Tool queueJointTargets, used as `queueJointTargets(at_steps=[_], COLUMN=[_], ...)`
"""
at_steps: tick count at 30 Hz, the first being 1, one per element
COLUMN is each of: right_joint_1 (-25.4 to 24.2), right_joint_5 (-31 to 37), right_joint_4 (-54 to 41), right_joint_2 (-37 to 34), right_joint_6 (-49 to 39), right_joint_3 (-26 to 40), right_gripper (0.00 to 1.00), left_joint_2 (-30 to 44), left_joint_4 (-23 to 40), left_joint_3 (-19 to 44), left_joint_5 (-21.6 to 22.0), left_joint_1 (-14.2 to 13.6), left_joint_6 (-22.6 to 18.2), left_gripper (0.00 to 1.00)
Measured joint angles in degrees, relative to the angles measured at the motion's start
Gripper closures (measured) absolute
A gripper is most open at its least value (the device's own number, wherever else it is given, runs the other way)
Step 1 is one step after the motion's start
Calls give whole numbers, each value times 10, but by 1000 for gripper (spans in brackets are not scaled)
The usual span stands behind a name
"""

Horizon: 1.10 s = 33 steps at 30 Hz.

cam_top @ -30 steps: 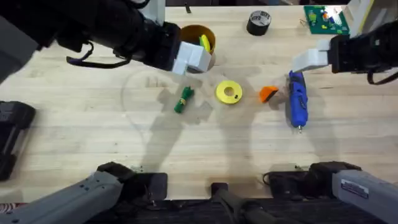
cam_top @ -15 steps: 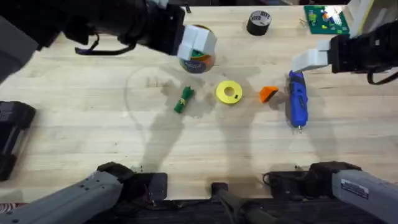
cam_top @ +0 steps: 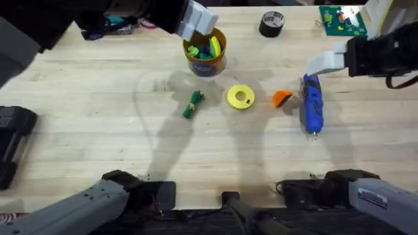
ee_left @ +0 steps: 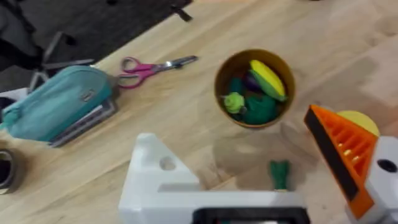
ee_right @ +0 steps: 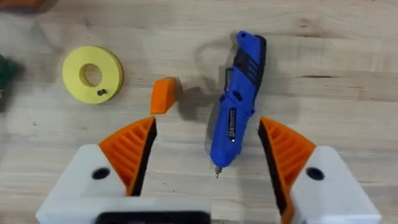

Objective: Pick up the gripper from the table and insert it into the empty holder that is missing its gripper. Then pick up a screw, insert it into the mounting hole, and use the screwdriver to tighten it. Finally, clean up the table by picking up the vegetable and placing it into the bucket.

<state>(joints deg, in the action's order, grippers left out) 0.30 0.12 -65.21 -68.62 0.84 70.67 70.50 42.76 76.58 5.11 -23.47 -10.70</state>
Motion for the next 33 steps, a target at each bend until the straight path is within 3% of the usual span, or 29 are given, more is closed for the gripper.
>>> queueJointTargets(at_steps=[6, 15, 21, 26, 33], right_joint_1=[0, 0, 0, 0, 0], right_joint_5=[0, 0, 0, 0, 0], right_joint_4=[0, 0, 0, 0, 0], right_joint_2=[0, 0, 0, 0, 0], right_joint_6=[0, 0, 0, 0, 0], right_joint_3=[0, 0, 0, 0, 0], right_gripper=[4, 4, 4, 4, 4], left_joint_2=[0, 0, -3, -62, -183], left_joint_4=[-11, -25, -61, -164, -262], left_joint_3=[0, 0, -7, -96, -253], left_joint_5=[25, 2, -14, -39, -129], left_joint_1=[38, 113, 122, 148, 208], left_joint_6=[-12, -14, -14, -16, -16], left_gripper=[15, 15, 15, 15, 15])
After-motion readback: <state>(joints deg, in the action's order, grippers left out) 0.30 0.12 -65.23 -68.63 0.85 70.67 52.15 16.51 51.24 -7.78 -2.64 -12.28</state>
